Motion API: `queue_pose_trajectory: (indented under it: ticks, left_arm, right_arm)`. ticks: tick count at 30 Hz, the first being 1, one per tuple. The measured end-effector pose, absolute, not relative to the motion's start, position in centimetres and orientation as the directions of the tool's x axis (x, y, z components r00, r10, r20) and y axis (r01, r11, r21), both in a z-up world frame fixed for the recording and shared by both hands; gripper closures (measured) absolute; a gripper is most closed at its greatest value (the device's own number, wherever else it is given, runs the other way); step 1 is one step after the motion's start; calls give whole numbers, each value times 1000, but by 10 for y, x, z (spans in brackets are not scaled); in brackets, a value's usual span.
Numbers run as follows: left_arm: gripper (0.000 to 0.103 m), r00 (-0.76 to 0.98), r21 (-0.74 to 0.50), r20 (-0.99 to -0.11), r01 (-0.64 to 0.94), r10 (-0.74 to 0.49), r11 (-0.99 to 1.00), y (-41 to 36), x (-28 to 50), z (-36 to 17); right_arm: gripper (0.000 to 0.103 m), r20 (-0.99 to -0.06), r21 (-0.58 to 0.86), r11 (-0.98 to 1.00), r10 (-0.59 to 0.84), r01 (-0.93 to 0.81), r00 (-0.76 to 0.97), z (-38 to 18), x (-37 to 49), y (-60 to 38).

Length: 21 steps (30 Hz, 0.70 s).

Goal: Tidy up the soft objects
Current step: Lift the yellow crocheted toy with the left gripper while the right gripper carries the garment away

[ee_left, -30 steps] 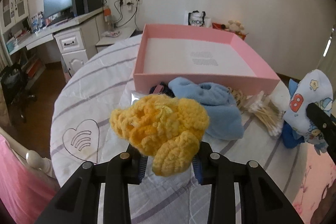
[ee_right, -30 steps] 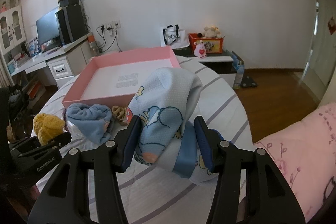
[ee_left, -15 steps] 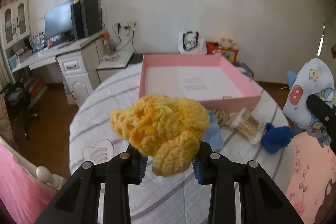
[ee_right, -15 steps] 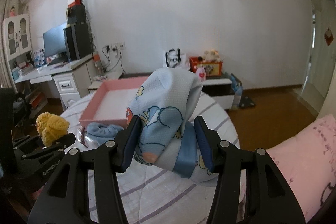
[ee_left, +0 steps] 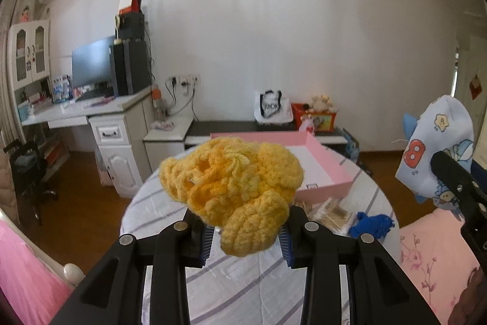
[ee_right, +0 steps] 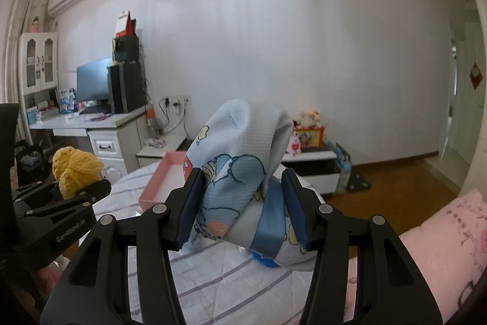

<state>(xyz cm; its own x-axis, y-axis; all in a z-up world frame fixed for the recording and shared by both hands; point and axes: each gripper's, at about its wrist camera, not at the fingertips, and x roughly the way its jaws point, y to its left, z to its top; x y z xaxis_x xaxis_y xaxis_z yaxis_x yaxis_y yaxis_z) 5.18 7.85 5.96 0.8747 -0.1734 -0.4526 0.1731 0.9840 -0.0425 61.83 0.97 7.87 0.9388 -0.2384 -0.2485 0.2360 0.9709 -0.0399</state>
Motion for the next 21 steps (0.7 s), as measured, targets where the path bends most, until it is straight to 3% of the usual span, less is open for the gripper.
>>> queue_pose_trajectory:
  ticks: [14, 21]
  left_arm:
    - [70, 945, 14, -274, 189, -178, 982, 88, -44, 80]
    - [70, 952, 14, -245, 192, -183, 981, 95, -79, 70]
  right_arm:
    - [53, -103, -90, 967, -248, 239, 963, 103, 574, 37]
    - [53, -87, -100, 967, -243, 234, 966, 104, 566, 44]
